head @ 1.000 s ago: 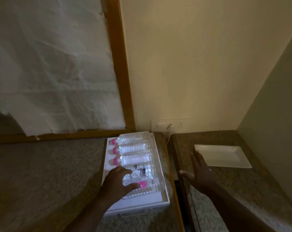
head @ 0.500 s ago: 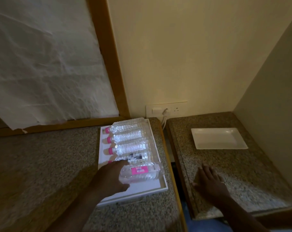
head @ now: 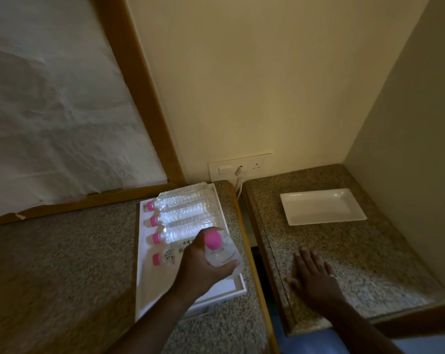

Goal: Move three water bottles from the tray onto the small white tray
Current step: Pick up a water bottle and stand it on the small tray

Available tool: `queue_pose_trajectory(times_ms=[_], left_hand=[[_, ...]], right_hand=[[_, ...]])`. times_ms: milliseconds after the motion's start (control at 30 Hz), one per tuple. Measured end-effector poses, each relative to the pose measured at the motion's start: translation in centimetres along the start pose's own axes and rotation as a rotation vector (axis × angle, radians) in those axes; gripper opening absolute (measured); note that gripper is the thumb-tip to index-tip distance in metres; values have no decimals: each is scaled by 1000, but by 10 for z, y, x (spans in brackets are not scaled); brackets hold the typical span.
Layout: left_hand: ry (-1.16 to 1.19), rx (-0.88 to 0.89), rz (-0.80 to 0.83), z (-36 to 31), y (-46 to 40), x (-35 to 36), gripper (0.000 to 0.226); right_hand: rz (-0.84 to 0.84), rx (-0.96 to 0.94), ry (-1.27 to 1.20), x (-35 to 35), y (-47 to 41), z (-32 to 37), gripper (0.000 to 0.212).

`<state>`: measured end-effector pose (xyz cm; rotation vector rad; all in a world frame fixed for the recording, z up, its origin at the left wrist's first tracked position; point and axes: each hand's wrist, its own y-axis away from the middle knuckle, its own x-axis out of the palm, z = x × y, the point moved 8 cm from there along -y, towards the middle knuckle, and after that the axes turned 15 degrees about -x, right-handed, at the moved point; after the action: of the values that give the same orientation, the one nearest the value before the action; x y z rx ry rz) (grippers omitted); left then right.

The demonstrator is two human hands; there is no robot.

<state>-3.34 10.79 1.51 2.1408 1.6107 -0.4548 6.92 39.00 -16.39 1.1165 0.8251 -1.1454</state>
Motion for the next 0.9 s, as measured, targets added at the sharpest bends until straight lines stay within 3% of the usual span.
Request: queue_pose_trajectory(times_ms=[200,433,700,900], left_hand=[[-95,-46,-25,-2,-20,6,64],[-291,81,80,-70,-41,58,56],[-246,96,242,-151,-100,180,47],[-110,106,235,-196,-151,279,65]], right_hand=[[-59,91,-3,-3,17,-34,98],[-130,132,-42,-19,38,-104,85],[-204,164,22,-38,49,-171,68],[-232,130,26,-42,42,-186,68]])
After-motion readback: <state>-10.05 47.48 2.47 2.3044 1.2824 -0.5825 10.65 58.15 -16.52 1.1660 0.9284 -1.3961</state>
